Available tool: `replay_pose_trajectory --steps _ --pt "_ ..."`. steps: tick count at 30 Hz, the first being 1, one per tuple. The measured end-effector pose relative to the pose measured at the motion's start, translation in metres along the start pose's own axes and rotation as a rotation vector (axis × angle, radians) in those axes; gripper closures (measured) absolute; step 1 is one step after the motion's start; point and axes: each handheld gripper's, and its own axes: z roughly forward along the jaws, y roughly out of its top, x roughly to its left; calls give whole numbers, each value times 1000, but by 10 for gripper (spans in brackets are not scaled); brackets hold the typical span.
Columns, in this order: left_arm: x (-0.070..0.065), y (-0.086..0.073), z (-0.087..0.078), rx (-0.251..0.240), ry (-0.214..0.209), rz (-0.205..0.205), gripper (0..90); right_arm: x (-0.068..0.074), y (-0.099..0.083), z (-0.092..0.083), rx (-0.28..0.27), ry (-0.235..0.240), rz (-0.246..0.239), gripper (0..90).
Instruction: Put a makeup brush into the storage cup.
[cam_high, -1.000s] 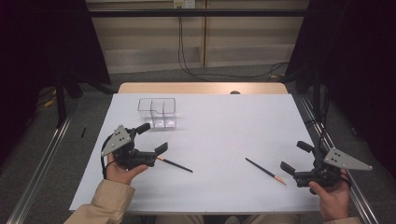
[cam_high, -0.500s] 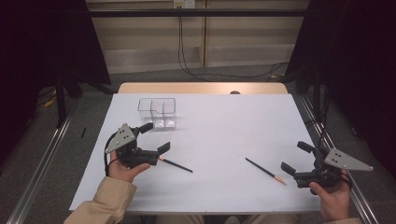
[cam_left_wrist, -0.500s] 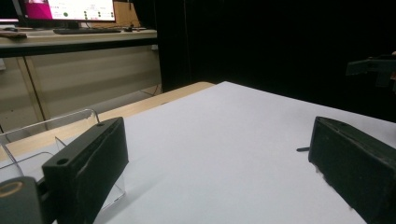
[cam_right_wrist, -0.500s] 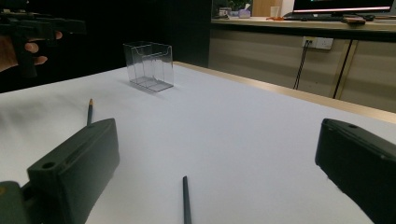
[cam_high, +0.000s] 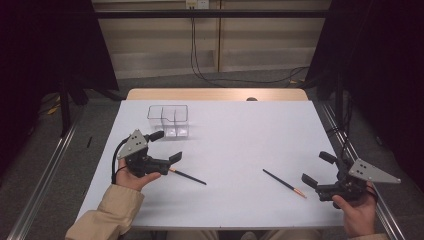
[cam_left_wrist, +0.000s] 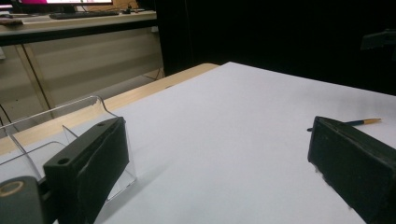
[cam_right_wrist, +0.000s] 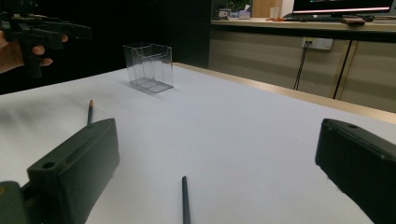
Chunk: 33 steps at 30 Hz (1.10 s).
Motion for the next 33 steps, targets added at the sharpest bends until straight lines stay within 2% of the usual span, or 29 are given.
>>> replay_pose_trajectory --steps 7,12,19,20,21,24,28,29,33 --pt "6 3 0 39 -6 10 50 1 0 1 1 8 4 0" --pt "11 5 3 129 -32 14 47 1 0 1 -1 11 4 0" --pt "13 8 9 247 -65 42 47 1 0 1 0 12 2 0" --pt "13 9 10 279 -71 52 47 1 0 1 0 13 3 0" --pt "13 9 10 279 -71 52 47 1 0 1 0 13 3 0" --pt "11 10 14 330 -90 54 47 1 0 2 3 14 2 0" --pt "11 11 19 400 -105 86 47 2 0 2 7 16 3 0" --pt "11 11 19 400 -105 86 47 2 0 2 6 16 2 0" --pt "11 13 23 476 -108 121 48 2 0 2 6 17 3 0"
